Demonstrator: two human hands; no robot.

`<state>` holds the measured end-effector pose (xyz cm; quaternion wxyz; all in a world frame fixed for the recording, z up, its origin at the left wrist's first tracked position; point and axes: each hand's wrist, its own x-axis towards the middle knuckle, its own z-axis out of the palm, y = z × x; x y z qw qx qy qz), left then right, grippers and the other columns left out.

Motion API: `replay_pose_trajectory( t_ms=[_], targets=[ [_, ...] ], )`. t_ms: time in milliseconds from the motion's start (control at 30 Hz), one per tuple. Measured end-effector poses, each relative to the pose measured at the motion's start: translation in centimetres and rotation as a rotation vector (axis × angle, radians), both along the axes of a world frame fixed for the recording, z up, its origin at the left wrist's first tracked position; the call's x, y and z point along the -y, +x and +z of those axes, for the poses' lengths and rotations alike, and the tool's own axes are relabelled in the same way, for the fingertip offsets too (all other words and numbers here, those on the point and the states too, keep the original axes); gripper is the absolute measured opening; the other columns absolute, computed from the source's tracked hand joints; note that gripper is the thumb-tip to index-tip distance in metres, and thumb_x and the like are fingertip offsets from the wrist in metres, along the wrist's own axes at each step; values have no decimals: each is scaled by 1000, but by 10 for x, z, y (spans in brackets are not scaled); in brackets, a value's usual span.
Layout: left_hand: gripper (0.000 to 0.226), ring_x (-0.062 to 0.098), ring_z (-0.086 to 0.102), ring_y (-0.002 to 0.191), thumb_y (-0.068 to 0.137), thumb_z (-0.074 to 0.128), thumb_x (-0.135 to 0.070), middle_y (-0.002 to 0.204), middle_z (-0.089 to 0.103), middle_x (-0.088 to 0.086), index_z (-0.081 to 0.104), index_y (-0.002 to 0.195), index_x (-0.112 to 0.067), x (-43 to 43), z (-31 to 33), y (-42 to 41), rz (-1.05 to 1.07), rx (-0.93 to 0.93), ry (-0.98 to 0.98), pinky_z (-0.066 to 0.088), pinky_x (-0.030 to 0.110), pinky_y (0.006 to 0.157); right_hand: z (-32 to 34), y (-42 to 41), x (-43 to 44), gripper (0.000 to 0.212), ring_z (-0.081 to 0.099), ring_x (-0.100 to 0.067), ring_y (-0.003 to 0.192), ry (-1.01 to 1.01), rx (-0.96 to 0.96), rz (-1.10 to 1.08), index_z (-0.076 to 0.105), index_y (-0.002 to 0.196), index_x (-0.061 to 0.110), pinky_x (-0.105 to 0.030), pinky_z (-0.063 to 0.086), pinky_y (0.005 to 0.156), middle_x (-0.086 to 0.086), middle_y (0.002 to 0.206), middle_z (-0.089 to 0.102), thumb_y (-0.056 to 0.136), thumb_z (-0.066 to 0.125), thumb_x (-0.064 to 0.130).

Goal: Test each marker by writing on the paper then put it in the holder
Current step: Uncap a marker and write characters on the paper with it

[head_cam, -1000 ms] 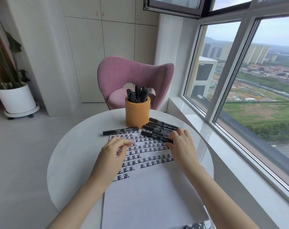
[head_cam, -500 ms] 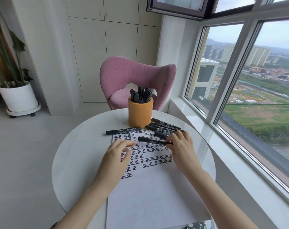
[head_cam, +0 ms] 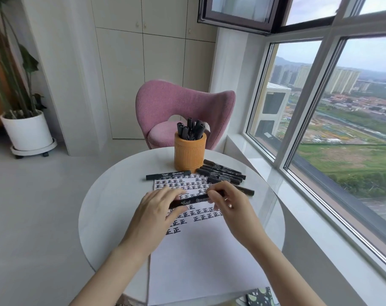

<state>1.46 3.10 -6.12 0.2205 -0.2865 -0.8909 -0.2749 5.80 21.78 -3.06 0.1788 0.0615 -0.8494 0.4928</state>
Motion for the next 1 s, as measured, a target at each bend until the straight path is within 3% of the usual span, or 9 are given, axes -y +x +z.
replay_pose_trajectory(
  t_ms=[100,167,267,400,567,667,867,1000],
  targets=[
    [47,8,57,93,87,41,-59,105,64,-11,60,111,-22,-1,-3,7,-43,108,72,41,18,80,2,3,5,10,54,-8,62,-143,23,3,63,88,13,-18,41,60,3,71,61,95,57,18],
    [38,13,58,90,90,45,-47,102,64,-7,59,108,-17,-3,-3,11,-46,121,111,43,24,77,5,5,10,12,52,-11,58,-279,27,13,63,89,9,-19,41,56,1,67,59,93,60,20],
    [28,13,54,82,94,42,-44,93,61,-9,54,102,-19,-4,1,18,-61,128,118,45,33,75,11,8,16,26,41,-14,49,-483,97,79,57,82,6,-22,34,48,-4,58,50,89,64,30],
    [33,12,50,74,92,37,-53,83,60,-9,51,97,-25,-3,6,26,-49,156,142,45,31,69,13,10,26,32,28,-15,45,-573,159,129,46,73,9,-22,22,45,-9,55,34,88,67,29],
    [16,9,45,58,92,47,-43,59,52,-9,55,93,-29,2,11,33,-76,268,207,35,20,55,11,12,36,30,24,-15,44,-528,155,159,40,72,9,-19,23,44,-13,56,31,95,57,18],
    [15,-1,50,56,93,51,-36,61,56,-21,56,85,-24,3,13,37,-135,400,292,34,12,54,10,13,37,23,29,-13,43,-532,162,186,40,79,10,-19,27,46,-7,51,34,97,54,16],
    [21,1,49,59,91,52,-37,64,56,-16,62,86,-19,5,14,35,-253,585,441,40,17,63,7,13,37,25,34,-15,45,-541,159,190,41,76,12,-19,30,46,-8,51,40,96,54,17],
    [21,-5,47,48,90,55,-27,53,54,-17,64,92,-8,4,17,36,-299,682,554,35,9,53,6,14,37,25,33,-15,48,-543,142,213,40,77,12,-19,31,48,-6,52,39,97,53,17]
  ],
)
